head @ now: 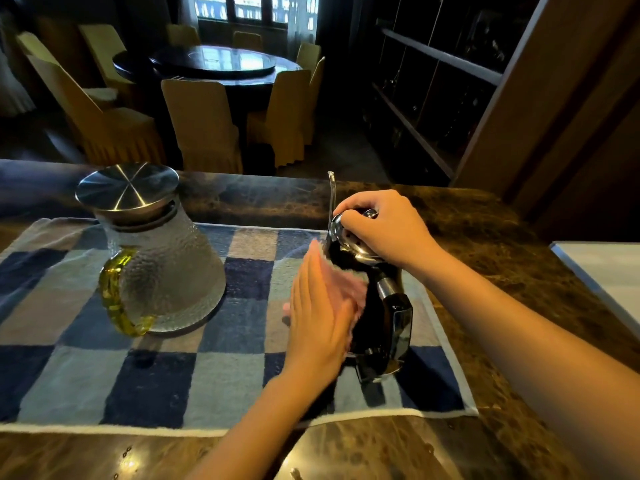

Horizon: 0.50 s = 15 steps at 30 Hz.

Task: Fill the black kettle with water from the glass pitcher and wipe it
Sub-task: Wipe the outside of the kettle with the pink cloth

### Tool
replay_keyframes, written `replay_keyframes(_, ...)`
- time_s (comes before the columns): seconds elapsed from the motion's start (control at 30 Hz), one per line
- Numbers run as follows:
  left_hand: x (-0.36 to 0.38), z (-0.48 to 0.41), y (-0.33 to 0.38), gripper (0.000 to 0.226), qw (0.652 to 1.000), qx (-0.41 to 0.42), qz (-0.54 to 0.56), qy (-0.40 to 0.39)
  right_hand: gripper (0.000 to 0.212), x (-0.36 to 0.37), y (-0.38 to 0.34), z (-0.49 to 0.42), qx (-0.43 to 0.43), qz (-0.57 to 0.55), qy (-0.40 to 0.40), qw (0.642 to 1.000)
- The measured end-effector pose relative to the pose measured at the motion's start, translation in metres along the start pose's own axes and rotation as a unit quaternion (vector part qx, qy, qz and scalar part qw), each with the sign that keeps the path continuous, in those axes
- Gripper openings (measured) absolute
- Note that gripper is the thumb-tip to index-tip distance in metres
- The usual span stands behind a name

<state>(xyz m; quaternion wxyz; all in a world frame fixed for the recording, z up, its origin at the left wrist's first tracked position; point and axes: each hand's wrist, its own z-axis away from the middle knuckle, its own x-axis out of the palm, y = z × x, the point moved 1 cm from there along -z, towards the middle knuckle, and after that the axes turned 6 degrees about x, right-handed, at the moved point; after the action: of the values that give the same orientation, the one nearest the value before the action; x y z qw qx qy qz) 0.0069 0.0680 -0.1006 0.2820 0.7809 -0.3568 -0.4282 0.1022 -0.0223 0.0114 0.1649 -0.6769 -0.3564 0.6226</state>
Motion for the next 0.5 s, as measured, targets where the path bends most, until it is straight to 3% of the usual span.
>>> replay_keyframes(0.1, 0.002, -0.022, 0.002, 0.073, 0.990, -0.047, 0.121, 0.051, 0.020, 0.001, 0.000, 0.001, 0.000, -0.003, -0.002, 1.000)
replay_keyframes(0.17, 0.009, -0.022, 0.002, 0.082, 0.978, -0.112, 0.120, 0.126, 0.020, 0.002, 0.000, 0.002, -0.002, -0.003, -0.001, 1.000)
replay_keyframes(0.23, 0.020, -0.012, 0.010, 0.074, 0.972, -0.140, 0.088, 0.167, 0.020, 0.001, 0.000, 0.002, -0.001, 0.002, 0.005, 1.000)
replay_keyframes(0.3, 0.031, 0.005, 0.020, 0.058, 0.979, -0.101, 0.056, 0.170, 0.019, -0.001, 0.001, 0.002, 0.004, 0.001, 0.005, 1.000)
replay_keyframes(0.4, 0.034, 0.015, 0.023, 0.064, 0.984, -0.057, 0.050, 0.159, 0.019, 0.001, 0.002, 0.002, 0.006, 0.004, 0.000, 1.000)
replay_keyframes(0.5, 0.018, -0.009, 0.010, 0.061, 0.974, -0.137, 0.089, 0.156, 0.018, 0.002, 0.001, 0.002, 0.005, 0.013, 0.001, 1.000)
